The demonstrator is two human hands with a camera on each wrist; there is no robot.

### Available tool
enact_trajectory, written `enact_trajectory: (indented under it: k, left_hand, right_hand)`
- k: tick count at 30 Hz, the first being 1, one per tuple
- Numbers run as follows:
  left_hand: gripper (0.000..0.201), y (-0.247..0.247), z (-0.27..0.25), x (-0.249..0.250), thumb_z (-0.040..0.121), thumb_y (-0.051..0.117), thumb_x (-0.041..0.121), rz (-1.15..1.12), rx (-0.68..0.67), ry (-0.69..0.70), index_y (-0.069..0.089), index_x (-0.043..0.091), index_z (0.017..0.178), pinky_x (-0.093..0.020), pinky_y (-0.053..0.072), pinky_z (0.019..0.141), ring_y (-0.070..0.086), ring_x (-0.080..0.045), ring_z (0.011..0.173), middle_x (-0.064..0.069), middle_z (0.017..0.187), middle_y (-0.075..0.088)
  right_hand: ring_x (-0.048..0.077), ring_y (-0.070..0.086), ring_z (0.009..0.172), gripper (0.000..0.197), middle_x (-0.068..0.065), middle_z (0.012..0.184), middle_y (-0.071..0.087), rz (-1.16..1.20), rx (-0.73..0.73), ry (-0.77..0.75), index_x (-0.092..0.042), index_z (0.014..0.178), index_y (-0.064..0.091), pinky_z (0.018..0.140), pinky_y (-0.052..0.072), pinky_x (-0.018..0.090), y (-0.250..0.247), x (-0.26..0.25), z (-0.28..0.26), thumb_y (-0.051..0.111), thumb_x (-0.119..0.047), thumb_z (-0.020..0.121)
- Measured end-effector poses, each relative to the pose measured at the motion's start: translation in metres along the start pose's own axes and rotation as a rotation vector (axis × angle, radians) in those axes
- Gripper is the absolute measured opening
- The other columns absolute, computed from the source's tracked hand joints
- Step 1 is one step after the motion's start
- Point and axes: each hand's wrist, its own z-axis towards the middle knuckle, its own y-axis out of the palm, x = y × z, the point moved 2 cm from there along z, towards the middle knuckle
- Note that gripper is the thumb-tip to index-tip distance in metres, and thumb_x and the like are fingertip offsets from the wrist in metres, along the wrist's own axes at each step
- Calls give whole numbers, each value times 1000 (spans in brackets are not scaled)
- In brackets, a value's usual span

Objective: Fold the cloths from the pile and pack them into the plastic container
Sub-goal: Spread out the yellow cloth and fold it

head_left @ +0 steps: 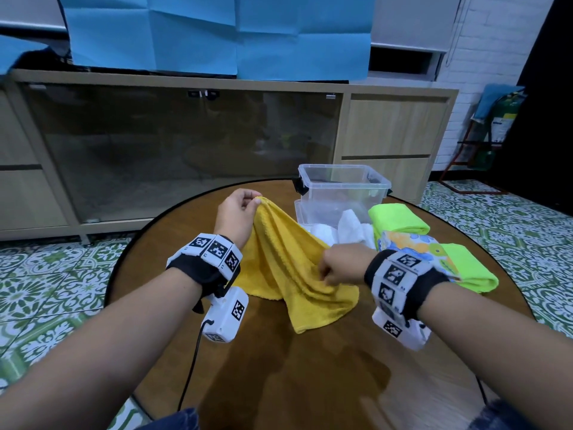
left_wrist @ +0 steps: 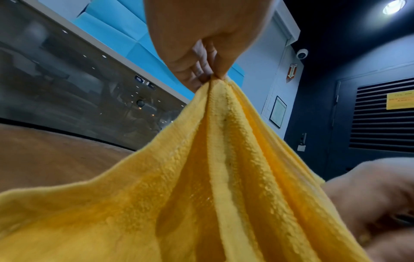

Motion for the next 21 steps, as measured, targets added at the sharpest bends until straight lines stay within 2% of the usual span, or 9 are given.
enact_trajectory:
  k: [2, 4, 6, 8, 11, 13, 16, 17, 21]
  left_hand:
    - [11, -6, 4, -1, 95, 51, 18, -15, 58, -25, 61, 17, 100, -24, 46, 76, 59, -14, 91, 0, 96, 62]
    - [11, -14, 9, -3, 95, 51, 18, -46, 111, -65, 61, 17, 99, -30, 50, 83, 60, -18, 94, -3, 99, 64]
    - [11, -23, 13, -7, 95, 51, 17, -61, 148, -89, 61, 17, 100, -32, 50, 85, 61, -20, 96, -5, 102, 65]
    - [14, -31, 16, -8, 95, 51, 17, -61, 176, -98, 62, 14, 103, -30, 49, 82, 61, -20, 97, -6, 104, 65]
    - [18, -40, 21, -1, 96, 50, 17, -70, 236, -60, 63, 12, 107, -27, 48, 82, 60, -18, 95, -6, 104, 65]
    - [20, -45, 24, 11, 97, 48, 17, -73, 281, -5, 62, 10, 110, -22, 46, 80, 58, -13, 93, -2, 102, 62]
    - [21, -42, 24, 23, 97, 47, 16, -81, 302, 45, 61, 8, 111, -14, 41, 74, 55, -8, 91, 1, 99, 59]
    - [21, -40, 23, 23, 97, 47, 16, -82, 294, 43, 61, 8, 111, -15, 42, 75, 55, -8, 91, 1, 99, 59]
    - [19, -32, 23, 7, 95, 50, 14, -10, 157, 0, 63, 8, 107, -26, 47, 80, 57, -13, 90, -3, 97, 62]
  right_hand:
    - [16, 58, 90, 19, 1, 101, 66, 212, 109, -27, -13, 103, 68, 75, 44, 26, -16, 10, -8, 54, -19, 92]
    - [11, 52, 87, 20, 0, 99, 61, 332, 224, -50, -13, 103, 68, 75, 37, 21, -33, 20, -18, 53, -18, 93]
    - [13, 48, 86, 21, 1, 96, 54, 362, 273, -38, -9, 105, 67, 76, 36, 24, -45, 29, -26, 53, -19, 93]
    - [15, 48, 83, 13, 2, 92, 52, 440, 352, -39, -11, 94, 65, 76, 39, 29, -50, 37, -31, 57, -21, 92]
    - [5, 45, 75, 15, -10, 85, 44, 716, 716, -35, -23, 76, 55, 69, 37, 19, -64, 51, -35, 62, -23, 89]
    - [5, 45, 75, 18, -9, 86, 43, 796, 901, 24, -18, 75, 56, 68, 39, 20, -74, 60, -37, 60, -26, 90]
    - [16, 51, 70, 30, -3, 70, 49, 569, 812, 185, -21, 63, 49, 65, 40, 28, -72, 65, -31, 59, -30, 90]
    - [19, 51, 69, 30, -4, 65, 49, 595, 835, 218, -24, 62, 47, 65, 41, 29, -70, 67, -27, 61, -28, 89]
    - [13, 48, 63, 23, -3, 68, 48, 1110, 999, 233, -26, 85, 51, 58, 42, 28, -64, 72, -22, 68, -11, 83]
